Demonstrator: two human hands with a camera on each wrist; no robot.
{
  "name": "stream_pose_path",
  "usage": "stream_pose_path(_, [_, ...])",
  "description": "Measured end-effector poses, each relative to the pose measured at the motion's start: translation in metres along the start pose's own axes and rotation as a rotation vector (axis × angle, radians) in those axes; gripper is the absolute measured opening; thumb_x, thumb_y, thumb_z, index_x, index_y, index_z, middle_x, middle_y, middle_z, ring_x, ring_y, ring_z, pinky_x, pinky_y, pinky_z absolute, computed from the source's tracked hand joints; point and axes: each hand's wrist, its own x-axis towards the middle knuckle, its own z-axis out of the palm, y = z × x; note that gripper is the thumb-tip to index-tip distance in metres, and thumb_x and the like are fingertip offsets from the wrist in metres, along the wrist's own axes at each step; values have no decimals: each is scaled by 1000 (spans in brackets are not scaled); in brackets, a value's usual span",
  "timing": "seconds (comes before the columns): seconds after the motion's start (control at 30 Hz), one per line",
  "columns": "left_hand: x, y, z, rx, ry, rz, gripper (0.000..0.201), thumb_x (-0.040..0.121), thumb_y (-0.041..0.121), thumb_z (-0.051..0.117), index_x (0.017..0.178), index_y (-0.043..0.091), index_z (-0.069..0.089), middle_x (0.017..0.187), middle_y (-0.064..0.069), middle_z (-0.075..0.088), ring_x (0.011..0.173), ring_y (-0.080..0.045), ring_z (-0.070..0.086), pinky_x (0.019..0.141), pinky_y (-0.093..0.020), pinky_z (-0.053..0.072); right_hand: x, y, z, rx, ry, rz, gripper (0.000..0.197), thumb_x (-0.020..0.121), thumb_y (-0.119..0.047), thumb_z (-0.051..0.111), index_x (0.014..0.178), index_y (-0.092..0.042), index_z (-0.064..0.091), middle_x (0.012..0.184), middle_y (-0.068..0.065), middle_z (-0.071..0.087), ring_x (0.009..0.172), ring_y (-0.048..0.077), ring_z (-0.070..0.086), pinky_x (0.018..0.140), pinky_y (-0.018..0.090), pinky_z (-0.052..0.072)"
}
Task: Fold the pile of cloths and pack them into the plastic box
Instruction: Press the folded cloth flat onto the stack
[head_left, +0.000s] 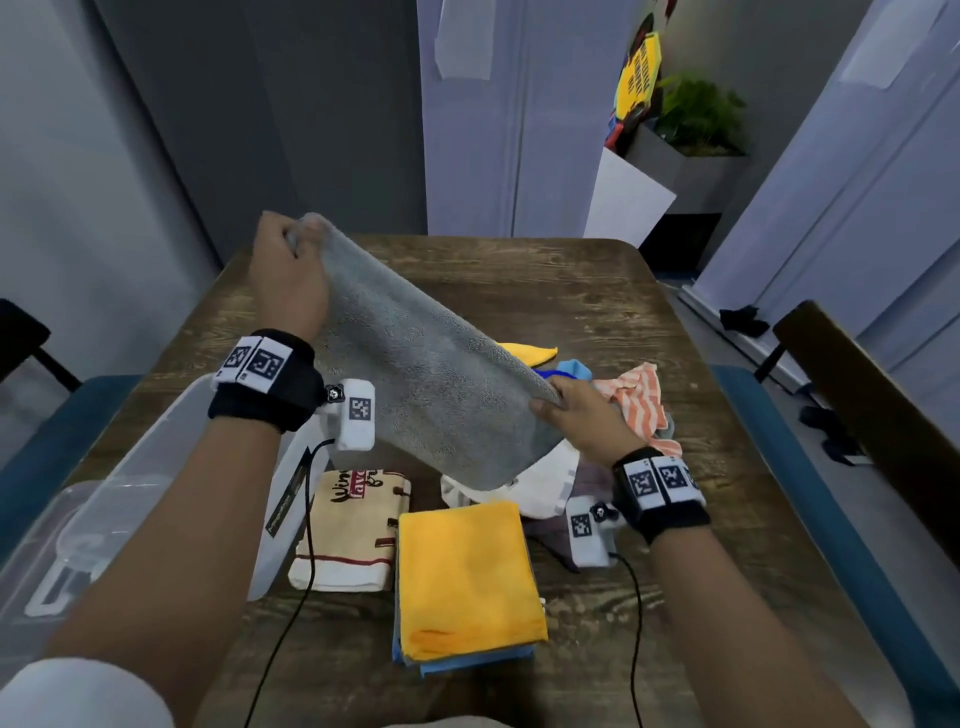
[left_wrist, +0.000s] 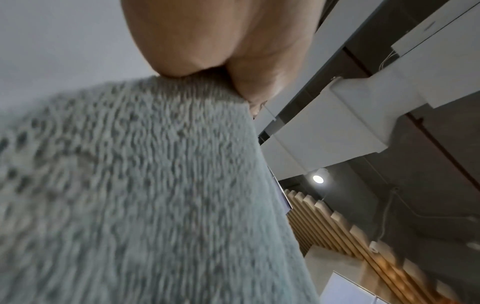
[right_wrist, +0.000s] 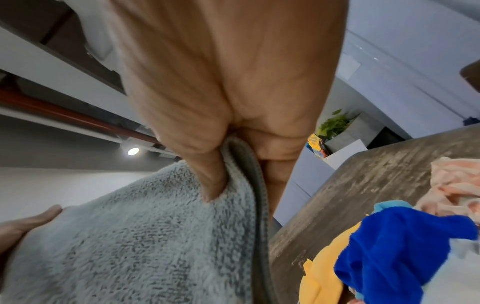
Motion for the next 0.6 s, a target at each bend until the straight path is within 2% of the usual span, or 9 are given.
stream_pose_path(0.07, [-1, -8, 0, 65, -72, -48, 38, 105, 43, 42, 100, 7, 53, 88, -2, 50, 78, -14, 44, 59, -22, 35, 0, 9, 2, 1, 73, 47, 13, 98, -19, 64, 104, -7, 63, 99, 7, 69, 89, 17, 63, 77, 33, 48])
stream_pose_path(0.1, [-2, -11, 1, 94, -102, -56, 41, 105, 44, 42, 102, 5, 55, 90, -3, 52, 79, -16, 46, 62, -25, 37, 0, 14, 4, 22, 93, 79, 11, 97, -19, 65, 101, -9, 63, 97, 8, 69, 88, 18, 63, 77, 36, 49])
stream_pose_path(0.17, [-4, -17, 5, 127, -144, -45, 39, 104, 44, 45, 99, 7, 57, 88, -3, 54, 78, -17, 47, 68, -32, 41, -3, 18, 8, 57, 105, 115, 10, 96, -18, 67, 89, -15, 61, 84, 2, 66, 77, 13, 60, 69, 32, 45])
stream_pose_path(0.2, [-5, -19, 7, 124, -160, -42, 37, 103, 44, 47, 96, 9, 58, 87, -2, 55, 77, -16, 48, 69, -33, 42, -6, 21, 10, 59, 103, 128, 17, 96, -19, 67, 81, -18, 59, 76, -2, 62, 70, 11, 57, 64, 29, 43])
stream_pose_path(0.27, [-3, -26, 11, 107, -185, -31, 35, 101, 46, 52, 94, 12, 60, 89, -1, 59, 80, -15, 52, 72, -33, 43, -11, 32, 16, 55, 96, 160, 28, 95, -23, 66, 71, -17, 55, 66, 1, 55, 64, 16, 53, 62, 34, 42])
stream_pose_path(0.33, [-2, -34, 15, 124, -238, -41, 32, 98, 48, 56, 93, 18, 62, 90, 4, 62, 81, -14, 55, 72, -33, 45, -13, 45, 20, 81, 33, 223, 28, 97, -28, 62, 75, -10, 58, 74, 18, 61, 72, 31, 60, 70, 51, 53])
stream_pose_path(0.4, [-3, -42, 18, 139, -296, -49, 29, 96, 48, 60, 92, 19, 66, 86, 6, 63, 78, -12, 57, 72, -33, 49, -15, 52, 24, 109, -63, 314, 26, 98, -31, 59, 90, -6, 62, 93, 21, 68, 90, 36, 68, 83, 60, 55])
stream_pose_path(0.5, [-14, -50, 25, 143, -349, -72, 29, 96, 44, 63, 96, 15, 68, 88, 3, 65, 80, -13, 59, 75, -34, 51, -22, 39, 29, 265, -95, 389, 21, 98, -26, 62, 105, -7, 57, 110, 22, 66, 102, 38, 68, 90, 59, 55])
stream_pose_path(0.6, [-37, -47, 36, 177, -417, -61, 26, 98, 41, 61, 100, 16, 67, 95, 3, 66, 87, -13, 61, 75, -29, 47, -24, 26, 33, 424, -140, 386, 19, 100, -20, 61, 106, -3, 55, 111, 23, 65, 102, 35, 68, 91, 54, 57])
